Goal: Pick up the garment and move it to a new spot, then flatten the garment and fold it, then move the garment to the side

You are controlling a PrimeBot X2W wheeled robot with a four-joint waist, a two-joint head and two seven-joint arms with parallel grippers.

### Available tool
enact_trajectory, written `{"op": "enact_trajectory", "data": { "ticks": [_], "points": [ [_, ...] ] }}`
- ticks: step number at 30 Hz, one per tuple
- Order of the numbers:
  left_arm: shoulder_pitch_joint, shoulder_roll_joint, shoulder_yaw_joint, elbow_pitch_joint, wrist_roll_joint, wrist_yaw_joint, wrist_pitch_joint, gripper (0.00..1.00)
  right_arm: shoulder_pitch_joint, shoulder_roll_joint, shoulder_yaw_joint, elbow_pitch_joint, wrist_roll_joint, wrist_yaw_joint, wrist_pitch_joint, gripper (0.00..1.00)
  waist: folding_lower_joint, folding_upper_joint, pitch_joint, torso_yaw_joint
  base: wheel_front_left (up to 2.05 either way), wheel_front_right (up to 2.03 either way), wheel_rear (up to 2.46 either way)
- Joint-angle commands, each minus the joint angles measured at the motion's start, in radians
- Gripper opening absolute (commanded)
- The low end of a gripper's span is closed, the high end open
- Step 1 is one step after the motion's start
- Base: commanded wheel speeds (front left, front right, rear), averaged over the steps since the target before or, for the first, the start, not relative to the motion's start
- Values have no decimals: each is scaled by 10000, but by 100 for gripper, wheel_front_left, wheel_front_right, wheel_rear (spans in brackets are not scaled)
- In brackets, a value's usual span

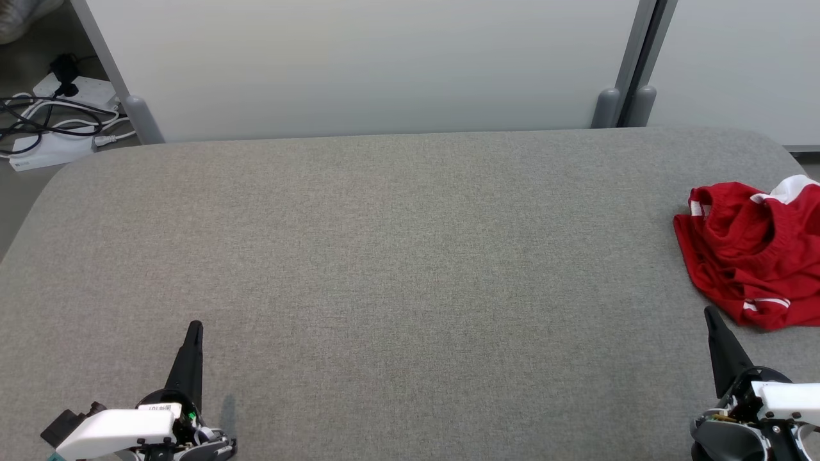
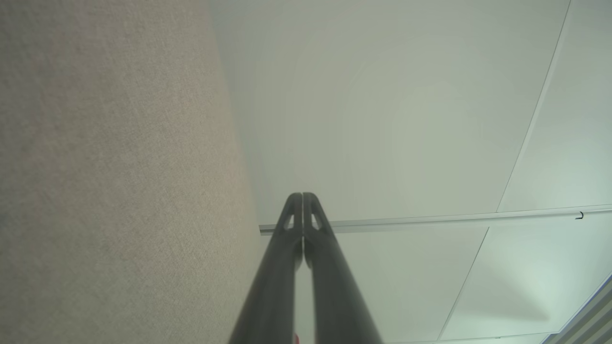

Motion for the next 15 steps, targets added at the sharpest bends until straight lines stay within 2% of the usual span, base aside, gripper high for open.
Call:
{"op": "enact_trajectory", "data": {
  "ticks": [1,15],
  "points": [
    [-584,187,330,-278,-49,-82,66,0,-155,-97,146,-307,115,75,80,0,0,0,0,1,0,0,0],
    [-584,187,330,-278,-49,-82,65,0,-155,-97,147,-307,115,75,79,0,0,0,0,1,0,0,0]
  ]
}}
